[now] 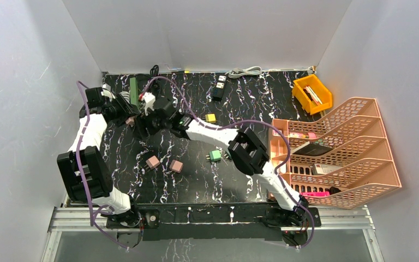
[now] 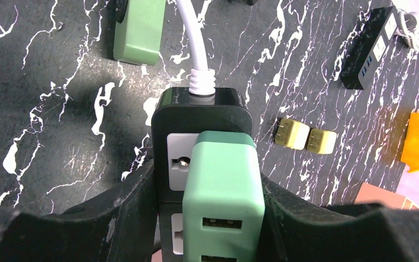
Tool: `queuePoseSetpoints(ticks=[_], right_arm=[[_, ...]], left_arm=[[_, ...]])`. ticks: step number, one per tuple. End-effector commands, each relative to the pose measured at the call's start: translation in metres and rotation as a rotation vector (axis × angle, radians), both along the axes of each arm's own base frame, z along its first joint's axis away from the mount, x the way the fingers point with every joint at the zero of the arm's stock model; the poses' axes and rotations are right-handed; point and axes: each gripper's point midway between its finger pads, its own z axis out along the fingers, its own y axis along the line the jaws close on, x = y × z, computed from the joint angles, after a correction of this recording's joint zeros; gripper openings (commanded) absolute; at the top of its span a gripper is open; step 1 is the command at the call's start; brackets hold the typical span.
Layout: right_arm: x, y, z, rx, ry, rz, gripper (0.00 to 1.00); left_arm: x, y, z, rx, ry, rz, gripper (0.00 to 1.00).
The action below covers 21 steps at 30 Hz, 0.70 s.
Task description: Pull the plug off the socket
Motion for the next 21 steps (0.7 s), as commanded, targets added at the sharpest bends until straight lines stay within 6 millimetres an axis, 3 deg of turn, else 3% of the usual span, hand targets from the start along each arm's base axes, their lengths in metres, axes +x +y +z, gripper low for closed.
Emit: queuePoseSetpoints(ticks=[1, 8, 14, 21], right_arm=[[0.028, -0.003, 0.055, 0.206, 0.098, 0.012, 0.85], [0.034, -0.018, 0.066, 0.203, 0.038, -0.008, 0.92], [0.031, -0.01, 0.057, 0.255, 0.181, 0.068, 0.89], [0.03, -0.029, 0.076, 0.401, 0.279, 0.181, 0.88]], left_arm=[[0.006, -0.01, 0.051, -0.004, -0.142, -0.041, 0.0], [0.006, -0.008, 0.046, 0.001, -0.136, -0.032, 0.0], [0.004, -0.01, 0.055, 0.013, -0.173, -0.048, 0.0], [0.002, -0.01, 0.052, 0.022, -0.18, -0.055, 0.0]])
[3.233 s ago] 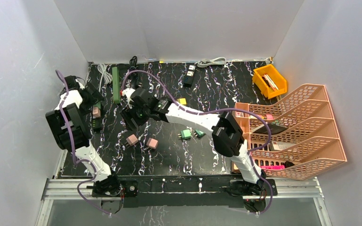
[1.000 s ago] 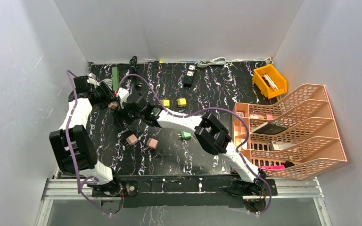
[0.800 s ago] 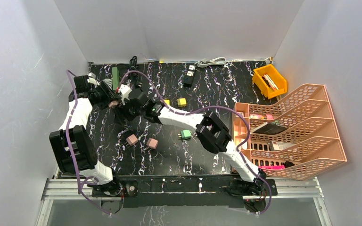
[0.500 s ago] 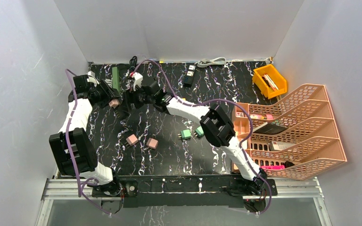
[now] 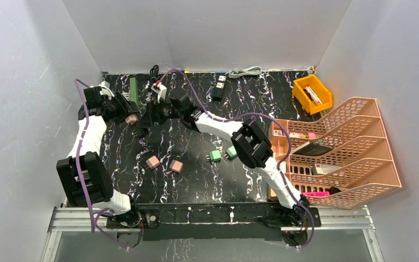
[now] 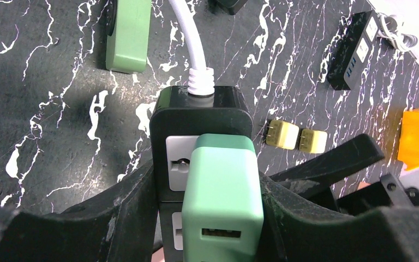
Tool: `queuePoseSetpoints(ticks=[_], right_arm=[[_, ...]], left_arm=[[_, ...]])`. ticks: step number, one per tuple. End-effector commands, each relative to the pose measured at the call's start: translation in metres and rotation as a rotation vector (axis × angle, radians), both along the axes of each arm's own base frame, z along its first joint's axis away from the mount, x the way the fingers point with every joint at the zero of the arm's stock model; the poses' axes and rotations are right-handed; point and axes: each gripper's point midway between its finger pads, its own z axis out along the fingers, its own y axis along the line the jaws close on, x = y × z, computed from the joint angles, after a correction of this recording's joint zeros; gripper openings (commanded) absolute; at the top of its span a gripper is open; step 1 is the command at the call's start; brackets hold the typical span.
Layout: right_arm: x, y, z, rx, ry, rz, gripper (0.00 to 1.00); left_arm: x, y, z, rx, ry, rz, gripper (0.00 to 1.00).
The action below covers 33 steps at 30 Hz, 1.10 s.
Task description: Pull the plug off the socket
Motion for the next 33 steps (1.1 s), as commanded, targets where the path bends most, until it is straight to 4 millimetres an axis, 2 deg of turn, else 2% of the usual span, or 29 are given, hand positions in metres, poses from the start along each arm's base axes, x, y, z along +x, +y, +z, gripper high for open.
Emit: queuePoseSetpoints(ticks=[1, 4, 8, 14, 33], right_arm=[[0.009, -0.016, 0.045, 0.18, 0.035, 0.071, 0.89], [0.015, -0.019, 0.047, 0.212, 0.099, 0.083, 0.93], [0.02, -0.012, 0.052, 0.216, 0.138, 0.09, 0.98], [0.024, -0.004, 0.045, 0.159, 0.16, 0.07, 0.98], [0.003, 0.021, 0.029, 0.076, 0.1, 0.075, 0.98]], left_arm=[[0.002, -0.009, 0.033, -0.003, -0.118, -0.048, 0.0], [0.002, -0.011, 0.036, -0.009, -0.133, -0.057, 0.0], [0.0, -0.013, 0.037, -0.006, -0.141, -0.064, 0.0], [-0.001, -0.015, 0.035, -0.007, -0.136, -0.066, 0.0], [0.001, -0.02, 0.028, -0.016, -0.11, -0.058, 0.0]])
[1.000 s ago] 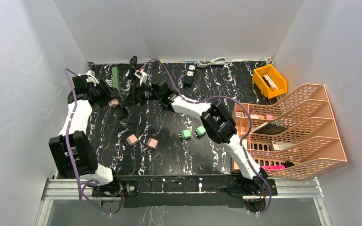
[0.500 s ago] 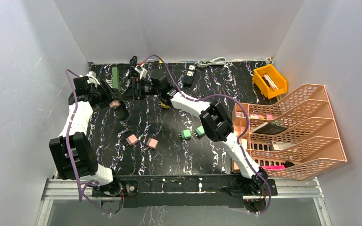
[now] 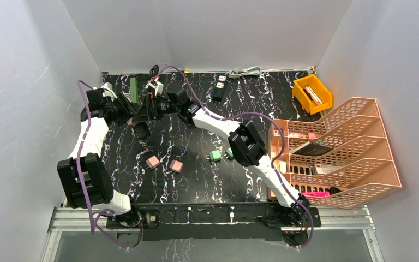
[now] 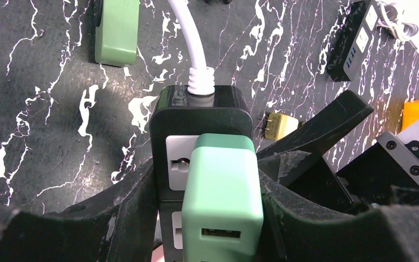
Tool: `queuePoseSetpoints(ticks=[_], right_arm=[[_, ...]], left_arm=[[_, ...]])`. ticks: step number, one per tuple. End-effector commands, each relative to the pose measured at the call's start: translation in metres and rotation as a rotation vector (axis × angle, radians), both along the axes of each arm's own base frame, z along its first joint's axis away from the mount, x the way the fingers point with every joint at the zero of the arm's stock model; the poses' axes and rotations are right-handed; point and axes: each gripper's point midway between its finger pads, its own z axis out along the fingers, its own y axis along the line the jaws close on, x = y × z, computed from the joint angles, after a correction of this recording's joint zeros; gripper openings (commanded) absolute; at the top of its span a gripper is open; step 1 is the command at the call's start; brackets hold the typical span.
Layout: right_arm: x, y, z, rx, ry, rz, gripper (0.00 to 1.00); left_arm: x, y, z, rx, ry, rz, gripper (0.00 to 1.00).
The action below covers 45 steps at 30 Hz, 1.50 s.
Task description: Pull the plug off the socket
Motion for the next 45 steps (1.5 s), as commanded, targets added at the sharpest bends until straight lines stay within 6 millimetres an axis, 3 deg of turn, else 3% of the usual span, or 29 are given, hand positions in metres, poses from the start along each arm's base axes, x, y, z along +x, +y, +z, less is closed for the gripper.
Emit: queuePoseSetpoints(ticks=[1, 21, 24, 31, 33, 34, 36, 38, 39, 45], right_arm=[[-0.005, 0.01, 0.013, 0.024, -0.06, 0.002, 0.98], [-0.009, 0.016, 0.022, 0.015, -0.052, -0.034, 0.95], [-0.009, 0.017, 0.021, 0.021, -0.041, -0.035, 0.85], [-0.015, 0.016, 0.024, 0.062, -0.012, 0.002, 0.3], [-0.018, 0.013, 0.027, 0.082, 0.008, 0.019, 0.17], [-0.018, 0.012, 0.029, 0.091, 0.015, 0.026, 0.11], [-0.019, 0.009, 0.029, 0.102, 0.024, 0.038, 0.0], [-0.019, 0.007, 0.032, 0.11, 0.022, 0.044, 0.0], [-0.019, 0.006, 0.032, 0.114, 0.022, 0.047, 0.0], [-0.018, 0.0, 0.032, 0.134, 0.037, 0.06, 0.0]], left_arm=[[0.005, -0.01, 0.031, -0.014, -0.099, -0.03, 0.0], [0.005, -0.009, 0.02, 0.039, -0.049, 0.025, 0.0], [0.003, -0.01, 0.021, 0.04, -0.05, 0.026, 0.0], [0.001, -0.008, 0.027, 0.046, -0.06, 0.044, 0.02], [0.001, -0.003, 0.031, 0.065, -0.069, 0.063, 0.09], [0.001, -0.001, 0.031, 0.073, -0.068, 0.075, 0.19], [-0.001, 0.005, 0.044, 0.103, -0.099, 0.102, 0.48], [-0.002, 0.013, 0.052, 0.135, -0.108, 0.137, 0.86], [-0.002, 0.017, 0.059, 0.15, -0.12, 0.153, 0.97], [-0.006, 0.048, 0.091, 0.134, -0.199, 0.269, 0.98]])
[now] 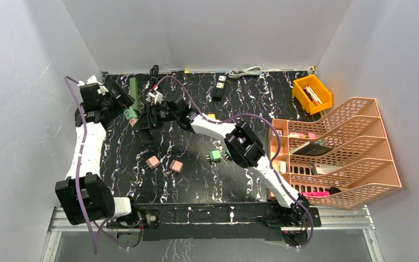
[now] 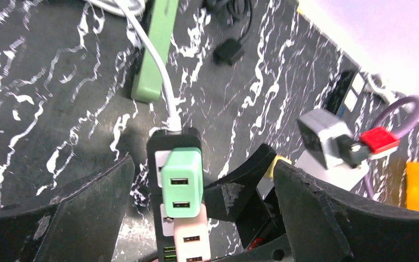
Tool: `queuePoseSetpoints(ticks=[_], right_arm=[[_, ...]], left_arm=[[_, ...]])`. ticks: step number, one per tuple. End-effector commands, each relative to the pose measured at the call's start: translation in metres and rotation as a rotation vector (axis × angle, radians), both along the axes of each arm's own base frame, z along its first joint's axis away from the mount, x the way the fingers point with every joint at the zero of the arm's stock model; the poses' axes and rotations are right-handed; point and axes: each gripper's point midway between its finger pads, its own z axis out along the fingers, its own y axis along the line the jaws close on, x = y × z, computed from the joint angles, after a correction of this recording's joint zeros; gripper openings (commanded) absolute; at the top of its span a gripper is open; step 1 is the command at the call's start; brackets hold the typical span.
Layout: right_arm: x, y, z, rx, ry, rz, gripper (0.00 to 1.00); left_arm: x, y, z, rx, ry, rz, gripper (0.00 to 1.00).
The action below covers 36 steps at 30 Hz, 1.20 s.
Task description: Pull the plug off the socket
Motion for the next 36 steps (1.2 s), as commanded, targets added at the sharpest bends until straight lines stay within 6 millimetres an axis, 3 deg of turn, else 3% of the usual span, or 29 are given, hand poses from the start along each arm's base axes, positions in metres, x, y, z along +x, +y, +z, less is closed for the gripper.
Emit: queuePoseSetpoints(ticks=[1, 3, 6, 7, 8, 11, 13, 15, 17, 19, 20, 24, 36], right_arm=[[0.006, -0.006, 0.061, 0.162, -0.086, 0.018, 0.0], [0.013, -0.01, 0.061, 0.167, -0.083, 0.011, 0.0], [0.03, -0.02, 0.062, 0.18, -0.057, -0.014, 0.0], [0.038, -0.024, 0.063, 0.187, -0.049, -0.025, 0.0], [0.046, -0.029, 0.063, 0.192, -0.04, -0.034, 0.0], [0.079, -0.049, 0.076, 0.222, -0.045, -0.065, 0.0], [0.085, -0.056, 0.087, 0.239, -0.062, -0.076, 0.0], [0.085, -0.059, 0.099, 0.273, -0.056, -0.074, 0.0], [0.078, -0.061, 0.11, 0.316, -0.023, -0.051, 0.0], [0.075, -0.062, 0.114, 0.325, -0.021, -0.047, 0.0], [0.073, -0.063, 0.119, 0.335, -0.016, -0.043, 0.0], [0.067, -0.06, 0.125, 0.347, -0.016, -0.028, 0.0], [0.046, -0.056, 0.127, 0.353, 0.004, 0.014, 0.0]], left_arm=[[-0.004, 0.026, 0.049, -0.02, -0.144, 0.081, 0.98], [-0.01, 0.025, 0.059, -0.081, -0.224, 0.056, 0.98], [-0.023, 0.003, 0.054, -0.199, -0.296, -0.043, 0.98], [-0.03, -0.008, 0.04, -0.246, -0.286, -0.08, 0.98], [-0.034, -0.018, 0.04, -0.286, -0.305, -0.124, 0.98], [-0.075, -0.075, 0.024, -0.537, -0.395, -0.365, 0.98], [-0.088, -0.089, 0.019, -0.612, -0.397, -0.443, 0.98], [-0.087, -0.101, 0.01, -0.62, -0.352, -0.487, 0.98], [-0.07, -0.12, 0.004, -0.594, -0.332, -0.507, 0.98], [-0.061, -0.124, -0.005, -0.609, -0.296, -0.507, 0.98], [-0.057, -0.127, -0.021, -0.623, -0.25, -0.488, 0.98], [-0.051, -0.125, -0.034, -0.6, -0.234, -0.436, 0.98], [-0.029, -0.123, -0.039, -0.625, -0.282, -0.382, 0.98]])
